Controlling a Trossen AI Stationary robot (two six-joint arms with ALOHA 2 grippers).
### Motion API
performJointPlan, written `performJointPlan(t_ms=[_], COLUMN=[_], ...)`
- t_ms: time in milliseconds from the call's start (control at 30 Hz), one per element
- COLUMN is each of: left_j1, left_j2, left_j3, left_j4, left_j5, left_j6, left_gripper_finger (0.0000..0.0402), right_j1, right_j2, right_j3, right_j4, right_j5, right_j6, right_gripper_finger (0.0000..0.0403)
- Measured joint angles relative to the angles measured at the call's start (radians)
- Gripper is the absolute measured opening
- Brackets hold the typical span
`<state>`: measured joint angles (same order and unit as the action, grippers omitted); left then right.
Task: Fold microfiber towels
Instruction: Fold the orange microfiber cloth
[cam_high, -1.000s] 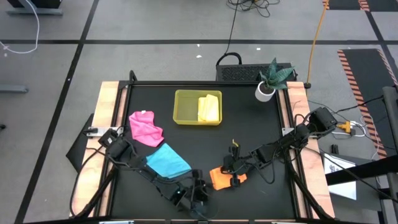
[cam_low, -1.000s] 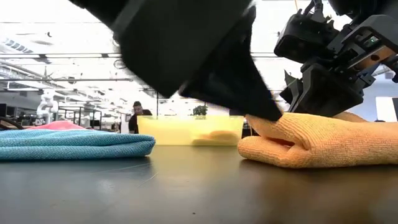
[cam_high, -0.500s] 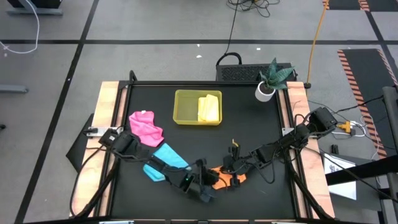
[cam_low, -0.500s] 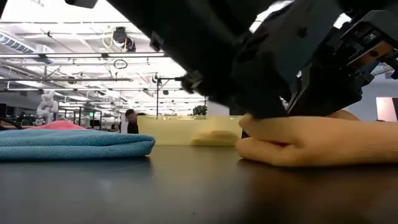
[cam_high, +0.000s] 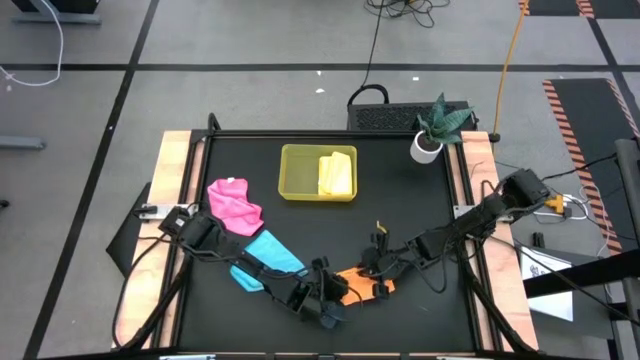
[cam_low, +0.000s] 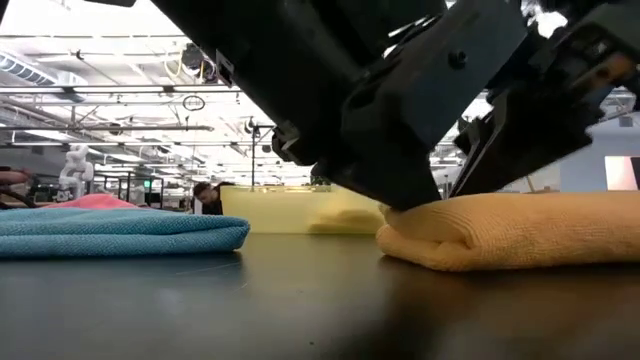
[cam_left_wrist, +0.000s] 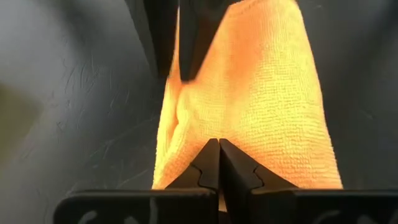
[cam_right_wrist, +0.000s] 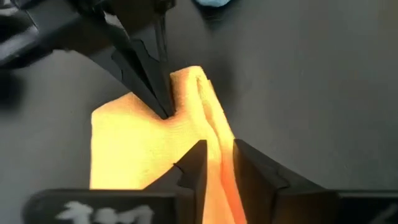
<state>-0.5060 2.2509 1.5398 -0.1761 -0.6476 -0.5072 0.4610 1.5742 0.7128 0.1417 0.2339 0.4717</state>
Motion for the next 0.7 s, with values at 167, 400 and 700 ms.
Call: performJointPlan(t_ms=[167,400,700], left_j1=[-0.002,-0.004,0.026], left_j2=[-0.002,-0.024,-0.018], left_j3=[0.0,0.003,0.002], left_j4=[0.052,0.096,-0.052], left_j5=[-0.004,-0.048,-0.061], left_j6=[0.007,0.02,-0.123], left_gripper_finger=[0.0018,0.0019,0.0019], right_j1=[0.057,0.161,0.181], right_j2=[-0.109,-0.11,-0.042], right_j3=[0.0,0.0,-0.108], right_j4=[-0.118,-0.112,-0.095], right_j5=[0.096,0.138,0.276], right_j6=[0.045,0.069,0.239], right_gripper_finger=[0.0087,0.007,0.0036])
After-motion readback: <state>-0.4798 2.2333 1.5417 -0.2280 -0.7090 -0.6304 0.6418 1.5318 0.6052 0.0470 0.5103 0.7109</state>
